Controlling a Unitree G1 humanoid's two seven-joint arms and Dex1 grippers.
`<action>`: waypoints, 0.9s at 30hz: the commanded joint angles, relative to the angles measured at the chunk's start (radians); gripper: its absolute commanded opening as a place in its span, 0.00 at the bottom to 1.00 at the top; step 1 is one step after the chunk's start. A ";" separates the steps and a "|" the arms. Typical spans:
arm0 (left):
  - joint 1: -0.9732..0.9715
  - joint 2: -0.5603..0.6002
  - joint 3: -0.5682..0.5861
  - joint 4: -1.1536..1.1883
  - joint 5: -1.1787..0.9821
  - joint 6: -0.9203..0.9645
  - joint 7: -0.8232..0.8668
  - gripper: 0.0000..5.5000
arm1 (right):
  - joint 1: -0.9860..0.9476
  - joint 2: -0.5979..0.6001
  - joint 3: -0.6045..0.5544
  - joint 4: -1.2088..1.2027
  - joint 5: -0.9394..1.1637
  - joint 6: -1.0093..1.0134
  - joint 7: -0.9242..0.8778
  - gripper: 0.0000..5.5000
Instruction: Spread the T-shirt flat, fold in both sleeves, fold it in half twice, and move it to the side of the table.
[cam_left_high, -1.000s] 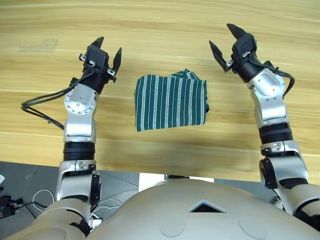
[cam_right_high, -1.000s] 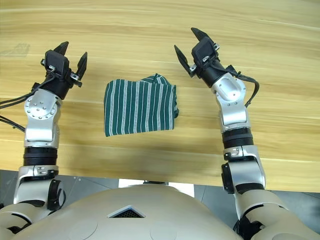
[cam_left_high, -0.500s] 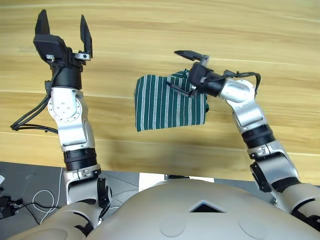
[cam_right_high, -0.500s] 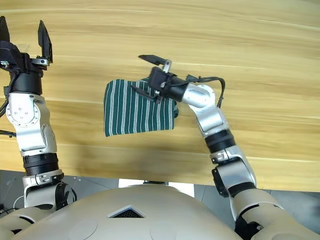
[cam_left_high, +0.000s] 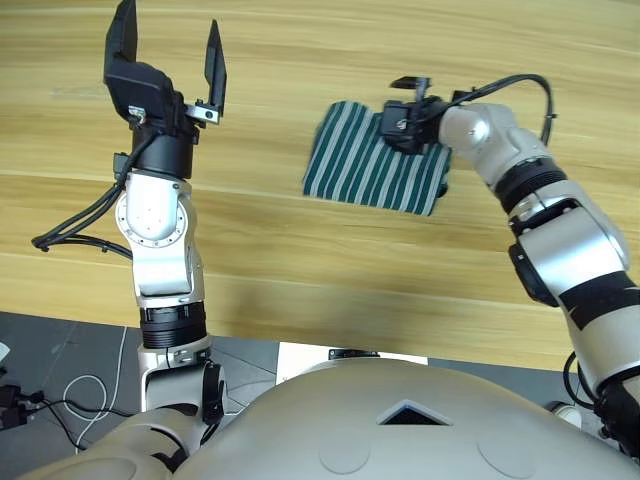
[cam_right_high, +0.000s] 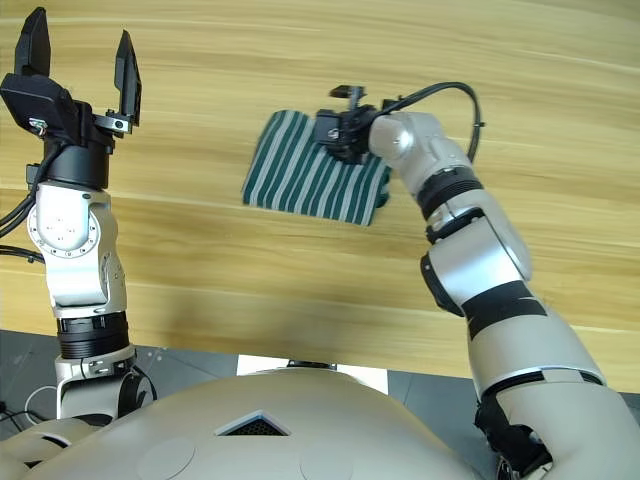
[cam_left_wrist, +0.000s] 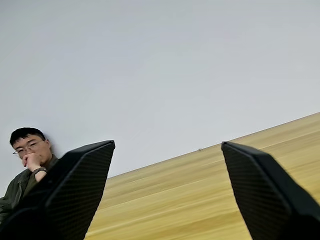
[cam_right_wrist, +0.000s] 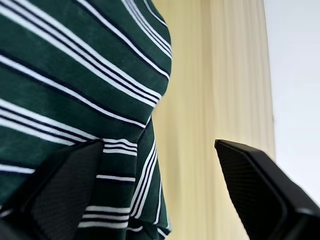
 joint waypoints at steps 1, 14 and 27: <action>0.036 -0.002 0.007 -0.038 0.004 0.016 0.002 0.72 | 0.250 -0.249 -0.125 0.123 0.056 0.123 -0.104 0.75; 0.096 -0.024 -0.024 -0.050 0.013 0.045 -0.002 0.72 | 0.576 -0.385 -0.475 0.080 0.323 0.127 -0.325 0.75; 0.069 -0.069 -0.043 -0.065 0.016 0.023 0.025 0.72 | 0.582 -0.240 -0.437 -0.999 0.174 -0.008 -0.546 0.75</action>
